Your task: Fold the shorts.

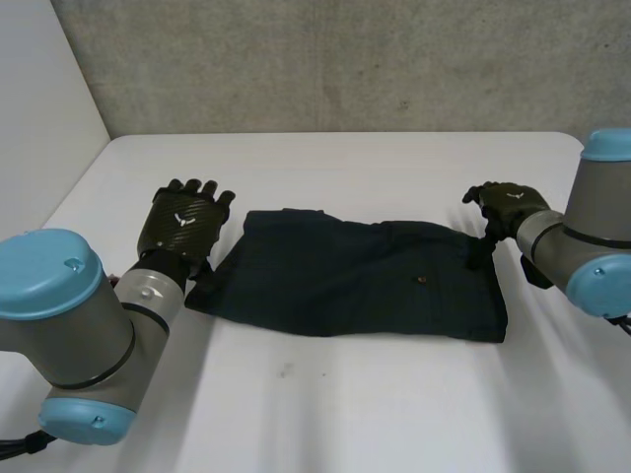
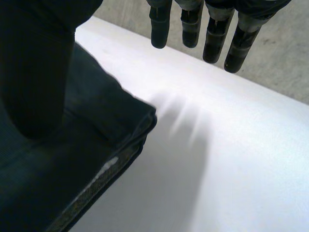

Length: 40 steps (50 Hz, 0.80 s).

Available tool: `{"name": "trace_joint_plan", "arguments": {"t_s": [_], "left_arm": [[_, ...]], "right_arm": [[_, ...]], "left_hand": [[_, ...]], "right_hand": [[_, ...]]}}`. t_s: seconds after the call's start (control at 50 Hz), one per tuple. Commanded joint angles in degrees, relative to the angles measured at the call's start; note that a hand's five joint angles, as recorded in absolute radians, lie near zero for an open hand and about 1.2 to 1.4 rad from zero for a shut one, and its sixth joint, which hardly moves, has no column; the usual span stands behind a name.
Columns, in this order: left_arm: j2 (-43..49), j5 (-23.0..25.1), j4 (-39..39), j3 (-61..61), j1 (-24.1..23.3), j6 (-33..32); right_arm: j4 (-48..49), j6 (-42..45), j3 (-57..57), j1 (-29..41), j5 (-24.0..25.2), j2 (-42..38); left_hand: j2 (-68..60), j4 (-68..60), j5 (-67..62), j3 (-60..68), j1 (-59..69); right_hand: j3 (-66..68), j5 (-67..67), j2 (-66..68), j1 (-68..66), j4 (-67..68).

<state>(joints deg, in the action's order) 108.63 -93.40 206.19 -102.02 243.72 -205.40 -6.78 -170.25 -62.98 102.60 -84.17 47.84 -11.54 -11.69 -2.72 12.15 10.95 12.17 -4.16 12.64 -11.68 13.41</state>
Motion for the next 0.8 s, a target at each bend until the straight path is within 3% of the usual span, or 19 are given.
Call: {"name": "trace_joint_plan", "arguments": {"t_s": [0.02, 0.16, 0.22, 0.38, 0.56, 0.66, 0.68, 0.8], "left_arm": [[-0.35, -0.02, 0.01, -0.2, 0.0, 0.0], [-0.35, -0.02, 0.01, -0.2, 0.09, 0.0], [-0.35, -0.02, 0.01, -0.28, 0.09, 0.09], [-0.35, -0.02, 0.09, -0.37, 0.0, 0.09], [-0.17, -0.02, 0.18, -0.55, 0.0, 0.09], [-0.17, -0.02, 0.62, -0.81, 0.0, 0.09], [-0.17, -0.02, 0.62, -0.81, 0.0, 0.09], [-0.26, -0.02, 0.8, -1.08, 0.0, 0.0]], "right_arm": [[2.47, 0.79, -10.04, -0.56, 1.29, 12.35], [2.3, 8.26, -23.31, -0.3, 4.45, 23.61], [2.56, 10.98, -30.06, -0.47, 5.76, 25.81], [11.32, 12.93, -40.54, -0.56, 5.59, 25.38], [19.26, 13.01, -40.82, -0.65, 5.86, 18.61], [19.79, 13.1, -38.71, -0.74, 5.68, 15.01], [19.96, 13.28, -38.1, -0.65, 5.68, 14.57], [19.61, 14.86, -37.39, -1.09, 4.72, 14.91]], "left_hand": [[1.54, 1.69, 2.72, -2.15, -0.95], [1.54, 1.69, 2.72, -2.15, -0.95], [1.54, 1.69, 2.72, -2.15, -0.95], [1.54, 1.69, 2.72, -2.15, -0.95], [1.54, 1.69, 2.72, -2.15, -0.95], [1.54, 1.69, 2.72, -2.15, -0.95], [1.54, 1.69, 2.72, -2.15, -0.95], [1.54, 1.69, 2.72, -2.15, -0.95]], "right_hand": [[-2.17, 4.16, -2.64, 1.68, -3.41], [-2.17, 4.16, -2.64, 1.68, -3.41], [4.62, -2.63, 4.14, -5.1, 3.37], [11.2, -9.21, 10.73, -11.69, 9.96], [21.45, -19.46, 20.98, -21.94, 20.21], [46.29, -44.31, 45.82, -46.78, 45.05], [64.85, -62.86, 64.37, -65.33, 63.6], [67.83, -65.84, 67.36, -68.32, 66.59]]}}
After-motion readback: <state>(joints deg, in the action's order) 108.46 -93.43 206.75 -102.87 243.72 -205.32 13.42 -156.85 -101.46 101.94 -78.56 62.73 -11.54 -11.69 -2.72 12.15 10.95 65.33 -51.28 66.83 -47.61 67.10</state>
